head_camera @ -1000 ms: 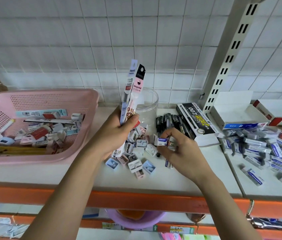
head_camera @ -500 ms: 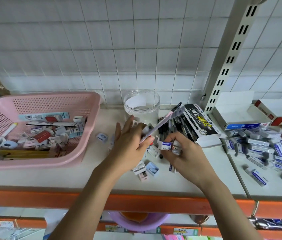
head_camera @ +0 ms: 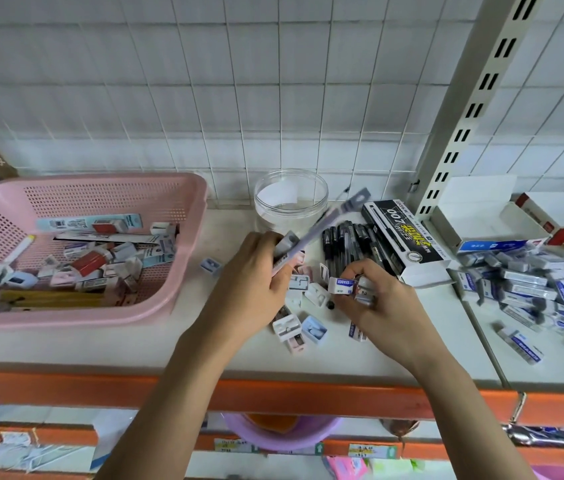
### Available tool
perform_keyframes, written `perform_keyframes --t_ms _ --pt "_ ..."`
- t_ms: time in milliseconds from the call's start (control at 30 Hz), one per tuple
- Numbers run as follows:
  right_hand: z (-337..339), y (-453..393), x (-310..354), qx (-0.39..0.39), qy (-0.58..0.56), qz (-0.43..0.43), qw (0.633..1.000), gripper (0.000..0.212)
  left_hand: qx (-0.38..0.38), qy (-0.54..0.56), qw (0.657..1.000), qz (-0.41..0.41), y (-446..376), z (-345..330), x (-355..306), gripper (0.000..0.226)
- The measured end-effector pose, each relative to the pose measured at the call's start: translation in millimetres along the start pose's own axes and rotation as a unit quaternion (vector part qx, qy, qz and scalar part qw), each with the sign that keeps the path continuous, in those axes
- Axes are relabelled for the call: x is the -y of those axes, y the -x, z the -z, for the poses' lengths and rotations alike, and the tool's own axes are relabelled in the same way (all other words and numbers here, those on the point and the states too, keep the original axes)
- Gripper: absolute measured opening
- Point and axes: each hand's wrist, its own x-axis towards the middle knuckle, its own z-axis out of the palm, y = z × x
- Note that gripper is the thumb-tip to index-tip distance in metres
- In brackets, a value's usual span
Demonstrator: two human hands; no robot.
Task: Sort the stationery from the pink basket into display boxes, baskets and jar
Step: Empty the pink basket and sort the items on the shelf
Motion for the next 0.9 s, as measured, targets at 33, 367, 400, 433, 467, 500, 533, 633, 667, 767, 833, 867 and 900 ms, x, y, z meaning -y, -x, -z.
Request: perform_keyframes --t_ms 33,367,400,433,467,500,533,633,667,767,833,867,900 --pt "-0.4 0.2 0.6 -0.001 -0.001 -0.001 1.0 0.016 -0.004 -0.008 1.0 0.015 0.0 2.3 -0.6 0.023" --pt "-0.2 2.8 3.6 -0.009 0.009 -0.012 1.0 0.014 0.182 -0.091 0.962 0.184 -17.2 16.2 -7.7 0.033" --pt "0.6 3.4 3.1 -0.009 0.008 -0.014 1.0 0.014 0.191 -0.095 0.959 0.186 -19.7 15.4 -8.2 0.034" --pt "1.3 4.0 2.5 -0.011 0.006 -0.016 1.0 0.013 0.194 -0.103 0.959 0.181 -21.5 15.3 -8.3 0.034" --pt "1.9 4.5 1.8 -0.014 0.005 -0.019 1.0 0.013 0.192 -0.111 0.96 0.173 -22.5 15.7 -7.8 0.034" --pt "2.7 5.1 1.3 -0.015 0.004 -0.021 1.0 0.013 0.188 -0.112 0.962 0.165 -22.7 16.5 -6.7 0.033" --pt "3.4 5.3 0.5 -0.017 0.005 -0.022 1.0 0.013 0.181 -0.094 0.965 0.164 -22.0 17.3 -5.3 0.031" --pt "4.7 6.0 -0.5 -0.018 0.001 -0.026 1.0 0.012 0.152 0.057 0.967 0.199 -15.7 19.4 1.6 0.026" --pt "4.7 6.0 -0.7 -0.019 -0.003 -0.027 0.999 0.012 0.137 0.136 0.956 0.22 -13.1 19.8 3.2 0.024" --pt "5.3 6.9 -1.1 -0.023 -0.004 -0.028 0.999 0.013 0.097 0.4 0.861 0.299 -7.3 22.1 2.2 0.019" --pt "6.3 8.5 -1.2 -0.029 -0.002 -0.025 0.999 0.013 0.072 0.503 0.802 0.314 -4.6 25.2 -3.8 0.018" --pt "7.0 9.9 -1.7 -0.034 0.001 -0.022 0.999 0.013 0.059 0.536 0.783 0.311 -3.5 25.6 -6.9 0.021" --pt "8.0 11.3 -2.4 -0.04 0.008 -0.017 0.999 0.014 0.048 0.564 0.766 0.306 -2.5 25.3 -10.0 0.027"
